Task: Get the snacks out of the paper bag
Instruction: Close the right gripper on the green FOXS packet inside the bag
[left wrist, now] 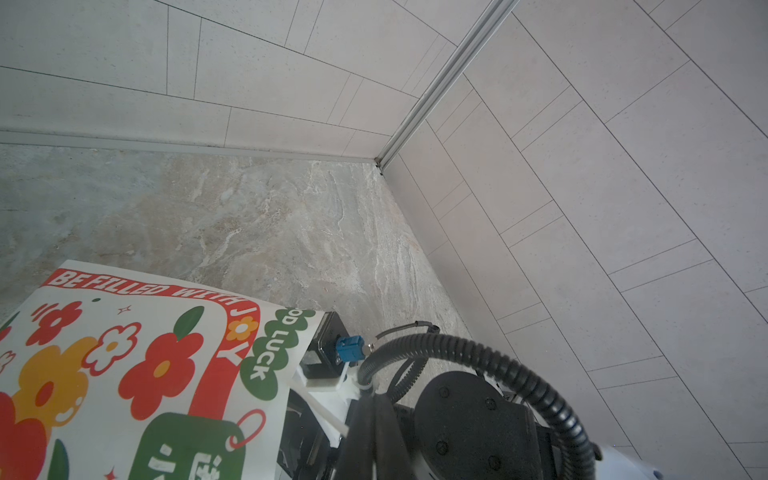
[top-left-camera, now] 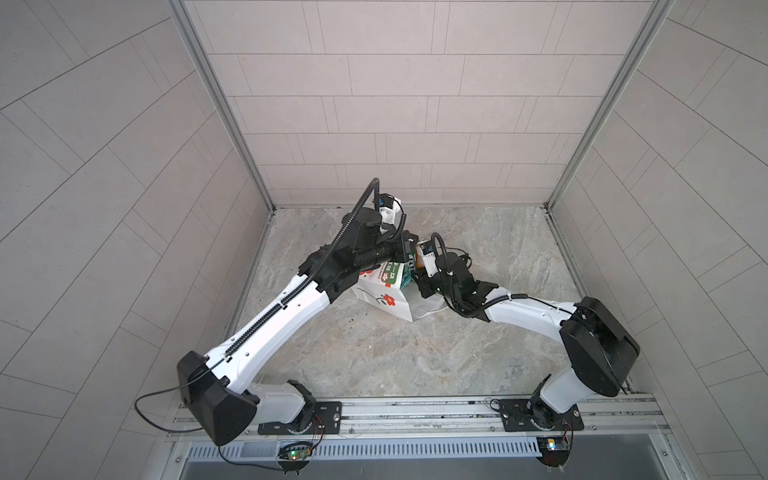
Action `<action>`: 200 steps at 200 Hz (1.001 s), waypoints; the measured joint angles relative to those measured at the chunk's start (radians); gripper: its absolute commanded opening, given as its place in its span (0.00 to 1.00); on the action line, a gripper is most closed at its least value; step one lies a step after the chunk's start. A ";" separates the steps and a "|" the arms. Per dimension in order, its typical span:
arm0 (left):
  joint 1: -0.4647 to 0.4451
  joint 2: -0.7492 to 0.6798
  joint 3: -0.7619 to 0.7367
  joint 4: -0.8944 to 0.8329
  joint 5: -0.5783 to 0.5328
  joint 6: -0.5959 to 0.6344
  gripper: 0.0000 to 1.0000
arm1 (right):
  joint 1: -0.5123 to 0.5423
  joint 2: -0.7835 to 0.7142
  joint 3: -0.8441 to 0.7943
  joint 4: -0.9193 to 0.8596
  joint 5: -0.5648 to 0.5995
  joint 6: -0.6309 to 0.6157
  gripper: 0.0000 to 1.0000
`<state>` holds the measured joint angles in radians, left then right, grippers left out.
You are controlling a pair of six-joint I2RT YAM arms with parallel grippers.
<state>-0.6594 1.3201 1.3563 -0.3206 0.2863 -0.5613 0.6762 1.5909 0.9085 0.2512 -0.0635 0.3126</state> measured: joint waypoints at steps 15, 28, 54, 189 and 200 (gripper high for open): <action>0.000 0.000 0.000 -0.006 -0.002 0.000 0.00 | 0.000 0.016 0.000 0.026 0.013 0.002 0.30; 0.000 0.000 0.000 -0.008 -0.003 0.000 0.00 | 0.000 0.031 0.000 0.038 0.023 0.003 0.31; 0.000 0.000 0.000 -0.008 -0.003 0.000 0.00 | 0.002 0.051 0.000 0.051 0.044 0.005 0.36; 0.001 0.000 0.000 -0.034 -0.002 0.000 0.00 | 0.004 0.150 0.033 0.092 0.064 0.004 0.27; 0.001 0.000 0.000 -0.033 0.001 0.000 0.00 | 0.004 0.161 0.044 0.091 0.061 -0.001 0.18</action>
<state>-0.6586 1.3201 1.3563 -0.3538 0.2871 -0.5613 0.6800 1.7523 0.9527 0.3424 -0.0025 0.3119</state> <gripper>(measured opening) 0.036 0.250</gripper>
